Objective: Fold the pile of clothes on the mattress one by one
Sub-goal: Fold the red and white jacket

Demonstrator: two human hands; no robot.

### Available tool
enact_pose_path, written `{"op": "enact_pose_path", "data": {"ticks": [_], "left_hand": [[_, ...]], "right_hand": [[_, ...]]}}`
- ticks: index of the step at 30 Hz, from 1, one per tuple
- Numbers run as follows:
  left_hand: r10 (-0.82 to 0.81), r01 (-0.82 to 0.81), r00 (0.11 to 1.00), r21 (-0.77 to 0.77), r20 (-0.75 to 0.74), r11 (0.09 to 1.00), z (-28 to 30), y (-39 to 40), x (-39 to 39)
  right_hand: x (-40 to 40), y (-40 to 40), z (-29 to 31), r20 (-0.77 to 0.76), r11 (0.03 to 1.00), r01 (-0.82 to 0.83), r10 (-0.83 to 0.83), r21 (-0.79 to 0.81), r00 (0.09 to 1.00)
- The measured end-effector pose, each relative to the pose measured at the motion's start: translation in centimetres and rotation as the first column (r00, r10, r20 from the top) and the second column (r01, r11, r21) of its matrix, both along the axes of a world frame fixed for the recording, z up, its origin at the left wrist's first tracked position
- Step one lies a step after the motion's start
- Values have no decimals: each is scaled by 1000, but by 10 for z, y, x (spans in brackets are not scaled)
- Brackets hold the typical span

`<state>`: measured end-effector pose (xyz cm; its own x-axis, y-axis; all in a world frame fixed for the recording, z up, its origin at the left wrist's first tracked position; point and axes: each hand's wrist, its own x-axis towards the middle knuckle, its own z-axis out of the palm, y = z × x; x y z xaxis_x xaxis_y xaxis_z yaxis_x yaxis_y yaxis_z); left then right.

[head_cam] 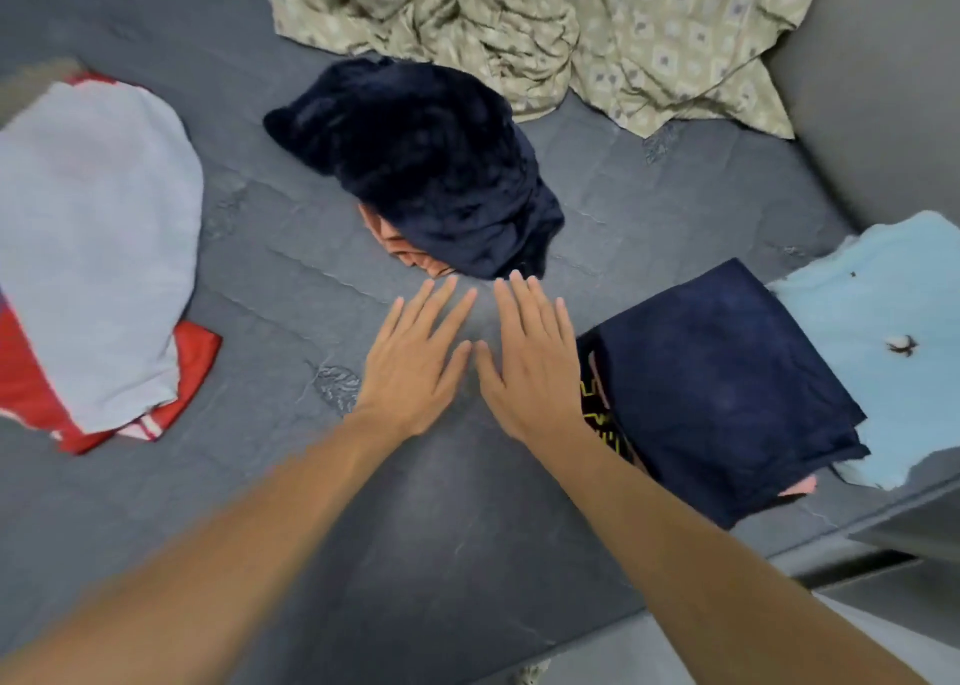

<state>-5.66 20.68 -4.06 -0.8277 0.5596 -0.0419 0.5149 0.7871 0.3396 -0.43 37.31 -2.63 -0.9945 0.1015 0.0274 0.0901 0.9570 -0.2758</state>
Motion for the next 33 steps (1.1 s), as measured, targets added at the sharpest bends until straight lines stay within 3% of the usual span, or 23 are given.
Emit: {"op": "enact_pose_path", "data": {"ticks": [12, 16, 21, 26, 30, 33], "left_hand": [[381, -381, 924, -48, -16, 923, -41, -370, -31], [479, -468, 874, -121, 79, 875, -66, -455, -48], [372, -328, 898, -207, 233, 922, -109, -498, -47], [346, -297, 911, -225, 224, 928, -133, -494, -50], [330, -321, 931, -82, 158, 944, -134, -498, -46], [353, -360, 929, 52, 109, 931, -127, -498, -45]], "right_hand": [[-91, -332, -42, 86, 931, -339, 351, -133, 932], [-119, -411, -67, 187, 880, -413, 458, -237, 869], [-136, -456, -115, 376, 850, -512, 519, -129, 767], [-141, -459, -136, 334, 846, -510, 530, -153, 779], [-135, -442, -131, 282, 791, -594, 610, -149, 741], [-133, -440, -125, 147, 813, -548, 577, -199, 803]]}}
